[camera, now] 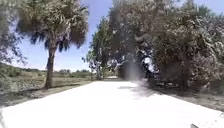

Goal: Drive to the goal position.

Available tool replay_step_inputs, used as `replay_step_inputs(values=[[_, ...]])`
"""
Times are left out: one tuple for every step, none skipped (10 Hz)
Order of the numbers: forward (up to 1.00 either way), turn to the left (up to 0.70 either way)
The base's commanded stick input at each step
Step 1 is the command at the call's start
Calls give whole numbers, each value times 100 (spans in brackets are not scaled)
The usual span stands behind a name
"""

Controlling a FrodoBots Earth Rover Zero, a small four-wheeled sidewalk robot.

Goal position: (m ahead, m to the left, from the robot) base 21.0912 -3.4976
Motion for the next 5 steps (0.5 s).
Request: replay_step_inputs(values=[[70, 0], [70, 0], [70, 0], [70, 0], [70, 0]])
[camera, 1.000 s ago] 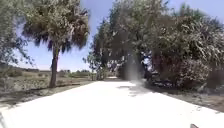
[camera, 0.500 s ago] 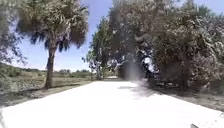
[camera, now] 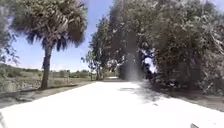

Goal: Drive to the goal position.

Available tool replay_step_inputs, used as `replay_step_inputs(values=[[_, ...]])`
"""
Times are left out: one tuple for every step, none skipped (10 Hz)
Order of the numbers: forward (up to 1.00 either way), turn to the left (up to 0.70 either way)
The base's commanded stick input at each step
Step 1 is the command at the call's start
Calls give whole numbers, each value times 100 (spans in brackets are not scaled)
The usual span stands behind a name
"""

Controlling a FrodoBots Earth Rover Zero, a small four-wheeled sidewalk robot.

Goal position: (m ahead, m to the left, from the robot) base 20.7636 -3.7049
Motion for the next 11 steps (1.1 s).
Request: replay_step_inputs(values=[[70, 0], [70, 0], [70, 0], [70, 0], [70, 0], [70, 0], [70, 0], [70, -10], [70, -12], [70, -13], [70, -1]])
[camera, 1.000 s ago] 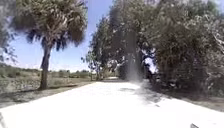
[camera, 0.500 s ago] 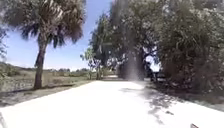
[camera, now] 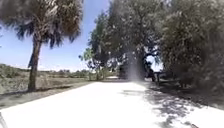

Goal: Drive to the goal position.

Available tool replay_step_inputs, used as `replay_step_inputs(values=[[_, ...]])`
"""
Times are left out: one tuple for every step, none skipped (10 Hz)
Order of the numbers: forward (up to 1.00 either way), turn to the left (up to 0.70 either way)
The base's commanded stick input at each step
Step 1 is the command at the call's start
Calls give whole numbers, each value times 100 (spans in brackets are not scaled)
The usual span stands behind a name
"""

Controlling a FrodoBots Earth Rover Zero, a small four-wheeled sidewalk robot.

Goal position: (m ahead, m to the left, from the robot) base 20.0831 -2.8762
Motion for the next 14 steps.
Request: replay_step_inputs(values=[[70, 0], [70, 0], [70, 0], [70, 0], [70, -4], [70, -9], [70, -13], [70, -4], [70, 0], [70, 0], [70, 0], [70, 0], [70, 0], [70, 0]])
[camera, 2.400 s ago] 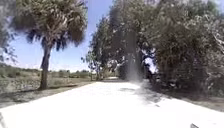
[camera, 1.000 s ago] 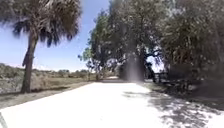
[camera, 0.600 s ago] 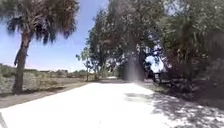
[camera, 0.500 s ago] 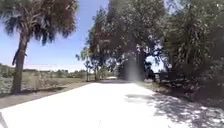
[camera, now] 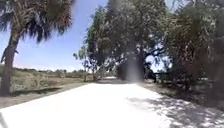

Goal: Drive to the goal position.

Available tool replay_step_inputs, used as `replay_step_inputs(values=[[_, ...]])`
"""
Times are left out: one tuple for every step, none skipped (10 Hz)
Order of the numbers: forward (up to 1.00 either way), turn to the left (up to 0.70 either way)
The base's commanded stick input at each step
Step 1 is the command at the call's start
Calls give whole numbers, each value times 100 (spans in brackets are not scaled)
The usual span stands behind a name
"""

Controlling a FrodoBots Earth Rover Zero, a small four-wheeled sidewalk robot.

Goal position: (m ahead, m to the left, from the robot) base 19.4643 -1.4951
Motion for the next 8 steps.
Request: replay_step_inputs(values=[[70, 0], [70, 0], [70, 0], [70, 0], [70, 0], [70, 0], [70, 0], [70, 0]])
